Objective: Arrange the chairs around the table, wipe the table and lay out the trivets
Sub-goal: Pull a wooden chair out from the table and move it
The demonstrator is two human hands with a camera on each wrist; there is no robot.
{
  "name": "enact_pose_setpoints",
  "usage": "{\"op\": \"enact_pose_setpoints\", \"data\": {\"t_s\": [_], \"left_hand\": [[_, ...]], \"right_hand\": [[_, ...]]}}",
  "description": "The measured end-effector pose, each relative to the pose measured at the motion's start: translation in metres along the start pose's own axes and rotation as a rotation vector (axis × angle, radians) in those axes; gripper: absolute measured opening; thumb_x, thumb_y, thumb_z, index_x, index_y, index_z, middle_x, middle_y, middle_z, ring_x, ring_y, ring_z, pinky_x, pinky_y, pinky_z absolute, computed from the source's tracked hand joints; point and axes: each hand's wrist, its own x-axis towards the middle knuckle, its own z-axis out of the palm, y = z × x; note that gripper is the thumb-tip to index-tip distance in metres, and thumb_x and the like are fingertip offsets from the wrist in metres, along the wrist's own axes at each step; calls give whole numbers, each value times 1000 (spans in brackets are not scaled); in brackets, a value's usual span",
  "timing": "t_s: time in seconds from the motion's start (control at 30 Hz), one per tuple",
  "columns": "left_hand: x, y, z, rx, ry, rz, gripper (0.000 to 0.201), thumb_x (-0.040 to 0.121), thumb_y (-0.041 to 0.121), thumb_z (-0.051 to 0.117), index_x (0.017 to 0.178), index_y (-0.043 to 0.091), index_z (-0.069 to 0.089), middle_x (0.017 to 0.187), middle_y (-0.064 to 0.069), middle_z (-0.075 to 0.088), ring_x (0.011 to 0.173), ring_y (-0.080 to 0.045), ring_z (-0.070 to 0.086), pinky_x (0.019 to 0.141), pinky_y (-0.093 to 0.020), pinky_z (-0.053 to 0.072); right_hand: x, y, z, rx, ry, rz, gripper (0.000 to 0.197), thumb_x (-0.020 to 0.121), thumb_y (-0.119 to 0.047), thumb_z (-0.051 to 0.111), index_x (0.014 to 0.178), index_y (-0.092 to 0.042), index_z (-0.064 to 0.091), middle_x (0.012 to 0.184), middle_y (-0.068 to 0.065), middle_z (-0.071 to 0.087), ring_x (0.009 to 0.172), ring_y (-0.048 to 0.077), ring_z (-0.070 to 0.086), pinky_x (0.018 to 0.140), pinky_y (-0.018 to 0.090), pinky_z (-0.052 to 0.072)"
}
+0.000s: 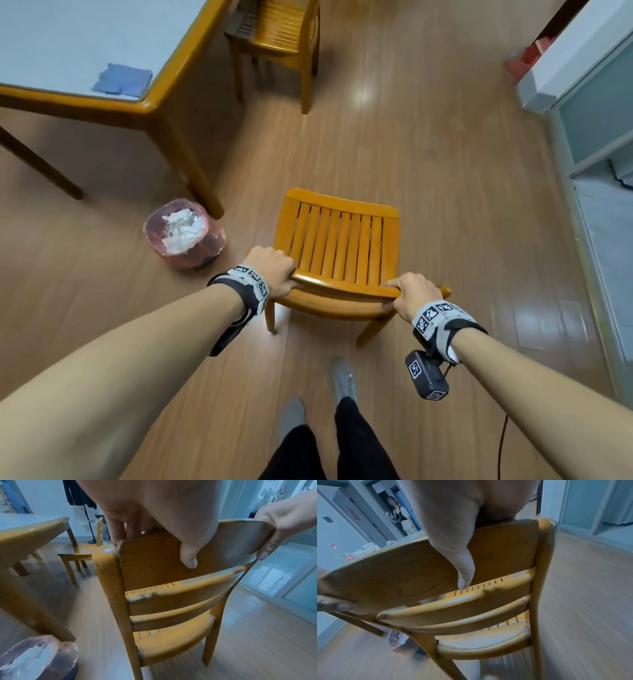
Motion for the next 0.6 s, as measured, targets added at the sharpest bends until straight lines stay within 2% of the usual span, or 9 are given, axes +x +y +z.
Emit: {"op": "enact_pose_setpoints", "data": {"t_s": [0.07, 0.17, 0.27, 0.43, 0.5, 0.6], "left_hand": [[-1, 4, 8, -10, -27, -20, 39, 89, 61, 44, 87, 24, 56, 89, -1, 62, 85, -26, 61, 72, -33, 48], [4, 8, 15, -28, -70, -52, 37, 88, 60, 48, 86, 24, 57, 93, -1, 64, 87, -25, 62, 71, -32, 48], [13, 5, 19, -47, -76, -65, 43, 86, 64, 48, 89, 23, 61, 90, 0, 64, 82, -23, 62, 72, -33, 52], [43, 2, 9, -91, -55, -76, 55, 81, 76, 44, 83, 24, 63, 77, 2, 61, 68, -19, 58, 68, -33, 54], [59, 3, -1, -93, -41, -86, 57, 81, 77, 43, 80, 24, 63, 75, 2, 61, 68, -19, 58, 67, -32, 53], [88, 2, -16, -119, -41, -143, 53, 81, 74, 46, 80, 23, 63, 73, 3, 59, 68, -20, 57, 61, -28, 46]], "right_hand": [[2, 2, 12, -10, 16, 4, 35, 82, -30, 72, 115, -43, 67, 100, -6, 71, 89, 21, 65, 78, 33, 53], [8, 3, 23, -20, 30, -15, 37, 84, -29, 71, 118, -44, 66, 101, -5, 71, 90, 22, 65, 76, 30, 52], [18, 7, 23, -39, 44, -50, 38, 85, -30, 70, 119, -46, 64, 103, -4, 72, 91, 23, 65, 78, 32, 54], [50, 23, -3, -99, 77, -98, 48, 84, -14, 61, 118, -47, 65, 103, -4, 72, 95, 24, 63, 83, 32, 53], [70, 30, -20, -119, 102, -118, 47, 84, -13, 61, 117, -46, 66, 104, -5, 72, 97, 23, 62, 86, 31, 52], [107, 35, -46, -132, 131, -125, 44, 84, -17, 64, 116, -47, 66, 106, -7, 72, 98, 23, 63, 82, 29, 50]]}}
